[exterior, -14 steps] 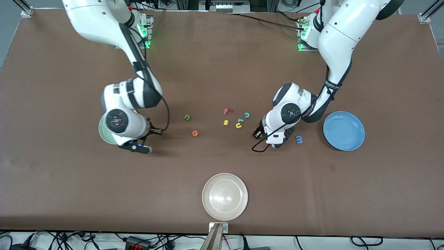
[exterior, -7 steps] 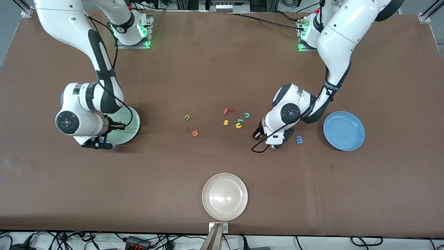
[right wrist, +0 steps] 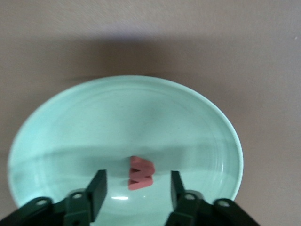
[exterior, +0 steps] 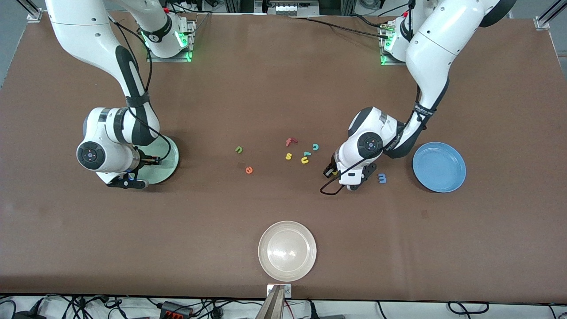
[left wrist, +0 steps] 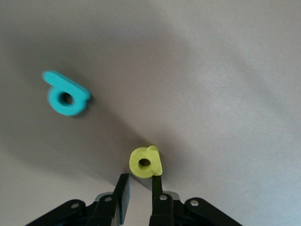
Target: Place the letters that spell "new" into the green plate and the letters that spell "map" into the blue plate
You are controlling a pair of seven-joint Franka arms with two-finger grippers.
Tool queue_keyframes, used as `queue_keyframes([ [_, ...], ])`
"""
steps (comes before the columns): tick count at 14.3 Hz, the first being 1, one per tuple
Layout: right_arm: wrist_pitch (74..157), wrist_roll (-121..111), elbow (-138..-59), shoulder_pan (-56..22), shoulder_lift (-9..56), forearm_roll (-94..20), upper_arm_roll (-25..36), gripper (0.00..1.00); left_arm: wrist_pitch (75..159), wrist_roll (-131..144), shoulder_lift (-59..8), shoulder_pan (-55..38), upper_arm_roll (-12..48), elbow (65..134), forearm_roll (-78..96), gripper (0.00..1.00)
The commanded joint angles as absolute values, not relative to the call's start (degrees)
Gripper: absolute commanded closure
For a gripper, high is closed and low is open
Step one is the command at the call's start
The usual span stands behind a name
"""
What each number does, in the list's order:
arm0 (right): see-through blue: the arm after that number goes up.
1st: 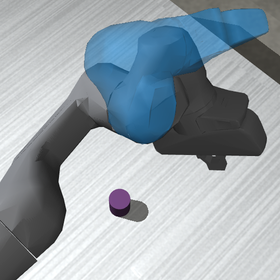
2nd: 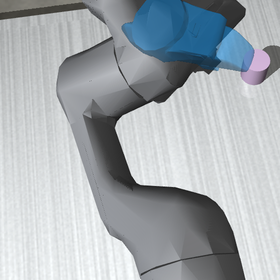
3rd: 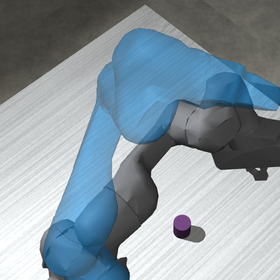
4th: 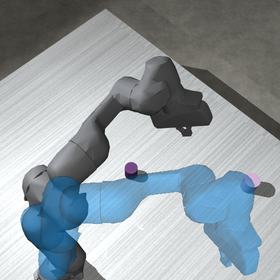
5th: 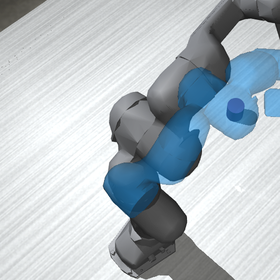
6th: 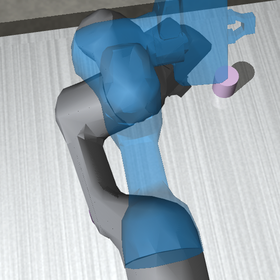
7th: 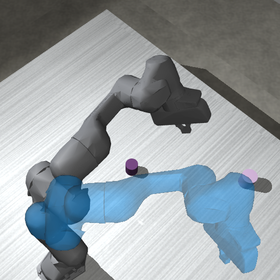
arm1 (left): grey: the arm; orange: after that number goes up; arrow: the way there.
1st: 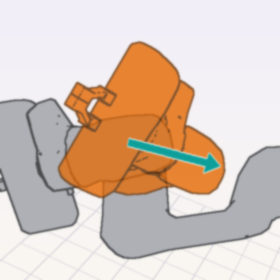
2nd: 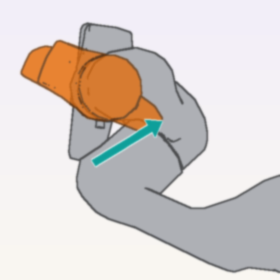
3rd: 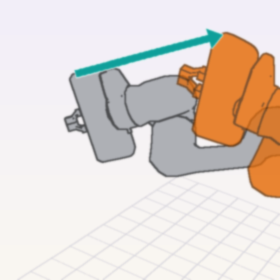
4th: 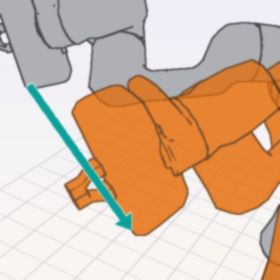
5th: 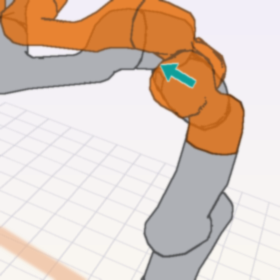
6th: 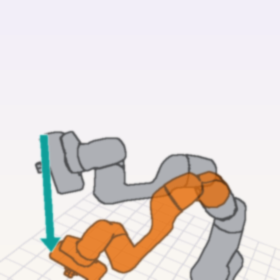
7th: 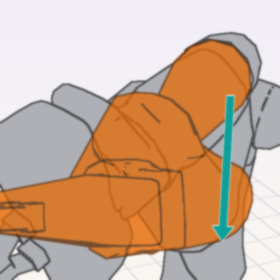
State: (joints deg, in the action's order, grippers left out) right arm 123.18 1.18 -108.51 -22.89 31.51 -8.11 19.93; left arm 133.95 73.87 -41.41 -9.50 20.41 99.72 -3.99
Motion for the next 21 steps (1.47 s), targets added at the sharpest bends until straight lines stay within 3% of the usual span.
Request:
queue_keyframes([
  [1,117.3,1.2,-105.7,-24.3,27.7,-9.0,18.7,0.00,120.6,73.7,-36.4,-8.4,20.3,97.0,-9.1,0.76],
  [5,118.2,8.3,-106.2,-31.6,27.5,-11.4,16.7,0.03,99.7,59.6,-31.7,-4.0,21.0,89.6,-9.1,0.77],
  [9,122.4,11.0,-107.6,-39.7,28.8,-12.6,16.4,0.03,94.5,49.0,-30.0,-1.4,20.9,90.2,-8.9,0.76],
  [10,123.1,13.7,-107.4,-41.1,29.3,-14.0,16.4,0.04,94.9,49.0,-30.1,-1.3,20.9,90.3,-8.8,0.76],
  [12,124.7,20.8,-107.3,-43.1,30.3,-14.6,16.4,0.14,97.6,49.0,-30.8,-1.4,21.0,90.8,-8.4,0.71],
  [13,124.8,25.8,-107.0,-43.8,30.8,-14.9,16.4,0.22,99.6,49.1,-31.3,-1.8,21.0,91.3,-7.7,0.57],
  [16,125.8,36.5,-106.5,-43.7,31.5,-21.0,16.4,0.31,109.9,51.2,-32.0,-4.6,21.0,96.1,-5.1,0.38],
  [21,128.8,41.3,-106.3,-45.7,34.2,-23.7,16.4,0.35,125.6,67.0,-36.8,-6.9,21.0,99.8,-3.4,0.41],
])
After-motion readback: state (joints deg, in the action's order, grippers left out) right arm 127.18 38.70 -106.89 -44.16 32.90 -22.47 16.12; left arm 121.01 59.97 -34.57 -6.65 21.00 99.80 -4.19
